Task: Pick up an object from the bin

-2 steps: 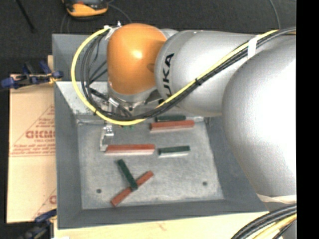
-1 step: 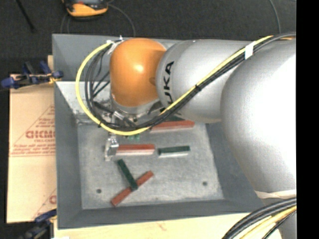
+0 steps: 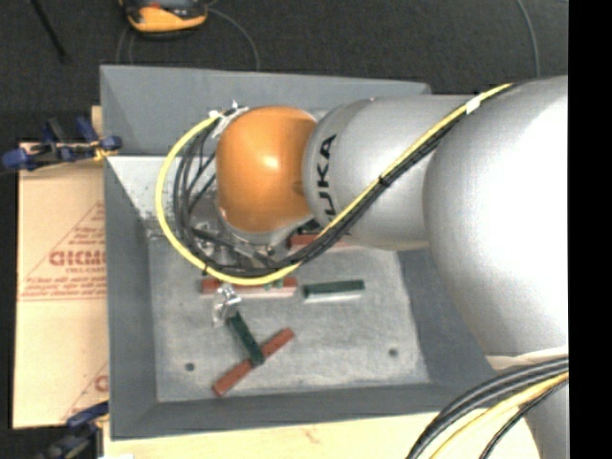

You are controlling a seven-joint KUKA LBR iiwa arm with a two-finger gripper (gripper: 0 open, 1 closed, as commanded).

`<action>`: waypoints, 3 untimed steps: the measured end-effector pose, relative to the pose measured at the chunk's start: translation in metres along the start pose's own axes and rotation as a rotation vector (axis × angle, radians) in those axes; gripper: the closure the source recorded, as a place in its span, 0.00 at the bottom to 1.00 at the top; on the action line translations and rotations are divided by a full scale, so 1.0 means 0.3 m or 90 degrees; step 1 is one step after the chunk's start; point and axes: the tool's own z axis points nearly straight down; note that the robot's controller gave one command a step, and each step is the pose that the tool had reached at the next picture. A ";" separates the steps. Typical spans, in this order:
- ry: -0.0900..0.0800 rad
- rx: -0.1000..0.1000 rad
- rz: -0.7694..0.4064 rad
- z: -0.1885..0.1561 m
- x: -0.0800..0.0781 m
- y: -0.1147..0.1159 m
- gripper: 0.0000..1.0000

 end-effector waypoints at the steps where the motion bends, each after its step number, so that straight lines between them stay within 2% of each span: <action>1: 0.006 -0.001 -0.054 0.134 0.035 -0.099 0.00; 2: 0.016 -0.003 -0.072 0.175 -0.031 -0.188 1.00; 3: 0.013 -0.003 -0.071 0.174 -0.034 -0.188 1.00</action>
Offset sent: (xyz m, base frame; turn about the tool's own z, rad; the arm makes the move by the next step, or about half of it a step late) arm 0.0251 -0.0518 -0.0613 -0.1167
